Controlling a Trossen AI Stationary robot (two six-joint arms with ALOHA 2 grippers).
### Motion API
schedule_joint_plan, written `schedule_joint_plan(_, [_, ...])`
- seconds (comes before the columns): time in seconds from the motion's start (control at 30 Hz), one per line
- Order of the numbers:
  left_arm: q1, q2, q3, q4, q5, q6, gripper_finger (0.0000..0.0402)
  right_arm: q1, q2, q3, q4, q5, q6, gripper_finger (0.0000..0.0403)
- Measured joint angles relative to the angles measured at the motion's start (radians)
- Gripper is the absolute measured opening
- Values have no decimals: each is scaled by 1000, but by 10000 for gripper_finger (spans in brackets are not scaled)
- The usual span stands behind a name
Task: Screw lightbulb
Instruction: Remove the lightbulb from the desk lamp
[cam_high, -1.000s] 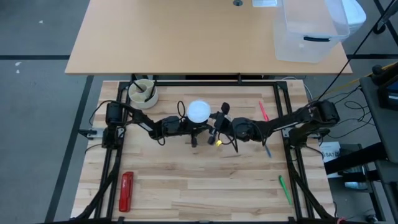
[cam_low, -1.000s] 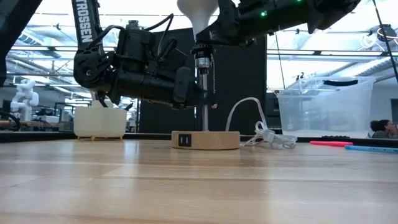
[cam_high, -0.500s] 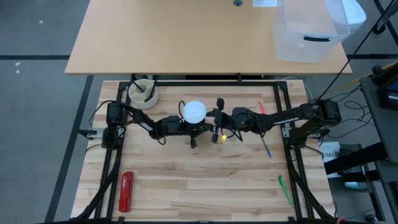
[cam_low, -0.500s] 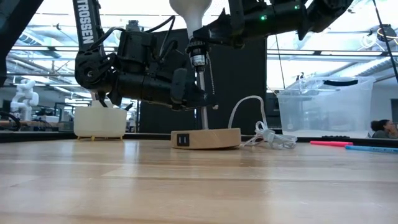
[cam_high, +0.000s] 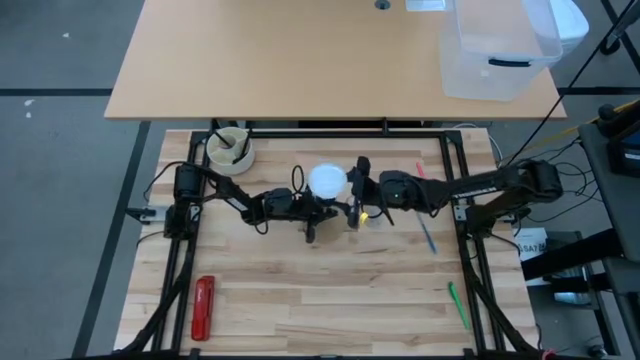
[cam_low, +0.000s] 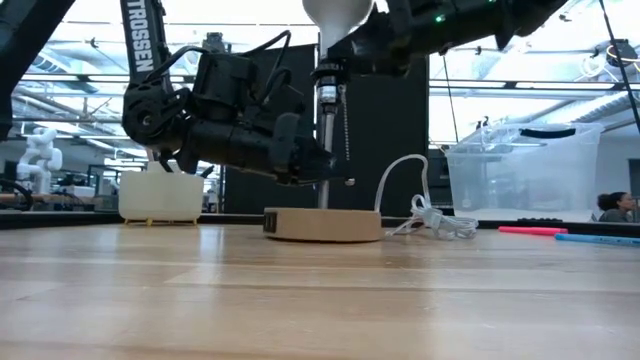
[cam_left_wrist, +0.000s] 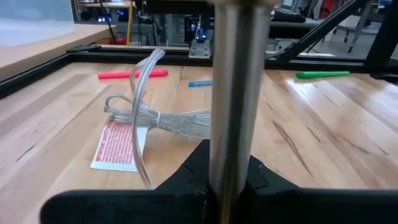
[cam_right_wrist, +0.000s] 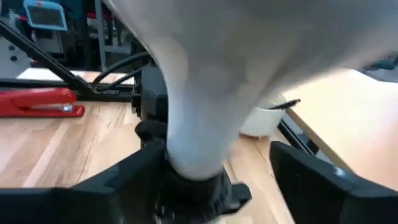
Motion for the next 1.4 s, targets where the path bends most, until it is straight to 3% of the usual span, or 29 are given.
schedule_joint_plan(0.17, [1, 0, -3, 7, -4, 1, 26, 38, -36, -2, -54, 97, 20, 314])
schedule_joint_plan(0.43, [1, 0, -3, 7, -19, -8, 26, 111, -79, -28, -39, 112, 58, 317])
schedule_joint_plan(0.53, [1, 0, -3, 7, -23, -11, 25, 156, -90, -70, 3, 188, 83, 317])
schedule_joint_plan(0.63, [1, 0, -3, 10, -28, -11, 25, 205, -89, -150, 159, 318, 108, 317])
schedule_joint_plan(0.77, [2, 0, -4, 15, -31, -12, 25, 244, -35, -256, 510, 433, 95, 315])
schedule_joint_plan(0.87, [2, 0, -3, 15, -35, -12, 25, 248, 15, -255, 624, 435, 75, 315])
schedule_joint_plan(1.1, [2, 0, -3, 16, -49, -13, 25, 245, 128, -154, 620, 385, 16, 334])
schedule_joint_plan(1.4, [2, -1, -3, 16, -53, -16, 25, 212, 142, -91, 619, 384, 10, 361])
